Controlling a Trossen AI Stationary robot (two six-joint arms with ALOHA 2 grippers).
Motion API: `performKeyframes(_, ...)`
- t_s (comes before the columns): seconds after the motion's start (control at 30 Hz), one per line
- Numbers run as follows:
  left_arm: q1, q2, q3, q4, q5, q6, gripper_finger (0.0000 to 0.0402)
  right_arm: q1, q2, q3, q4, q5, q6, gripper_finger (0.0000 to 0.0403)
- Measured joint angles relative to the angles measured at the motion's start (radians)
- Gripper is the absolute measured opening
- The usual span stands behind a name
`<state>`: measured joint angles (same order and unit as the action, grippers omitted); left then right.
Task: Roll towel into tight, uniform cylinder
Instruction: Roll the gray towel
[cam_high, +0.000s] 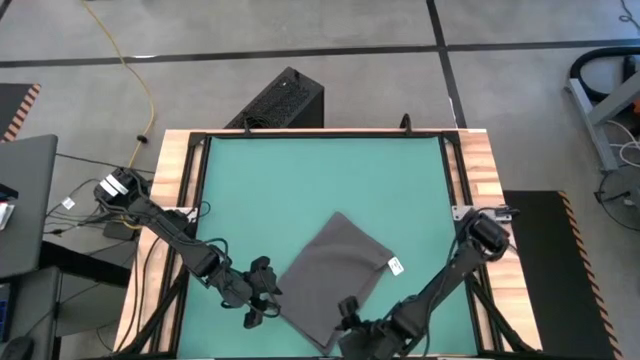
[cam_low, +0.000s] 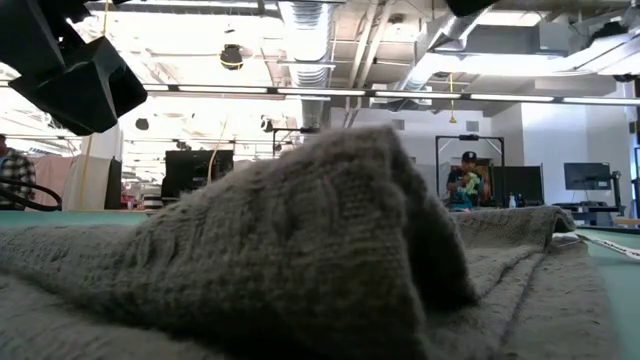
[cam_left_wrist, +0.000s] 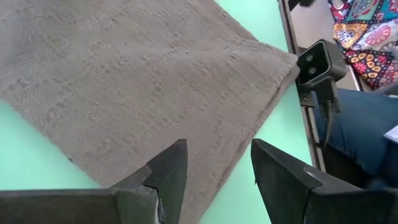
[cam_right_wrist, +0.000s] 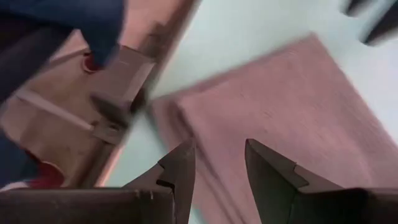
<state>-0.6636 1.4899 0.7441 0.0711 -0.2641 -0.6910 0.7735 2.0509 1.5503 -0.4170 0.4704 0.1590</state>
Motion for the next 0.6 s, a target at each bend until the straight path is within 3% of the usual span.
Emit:
performKeyframes(0.23,0.0,0.0,0.0,-0.006,-0.002,0.017,0.0167,0.005,0.068,0.003,0.017,0.048,-0.069,0.0166)
performKeyframes(0.6,0.0,0.0,0.0,-0.001,-0.027,0.016,0.0167,0.001,0.111,0.009,0.076,0.051,-0.08,0.0225)
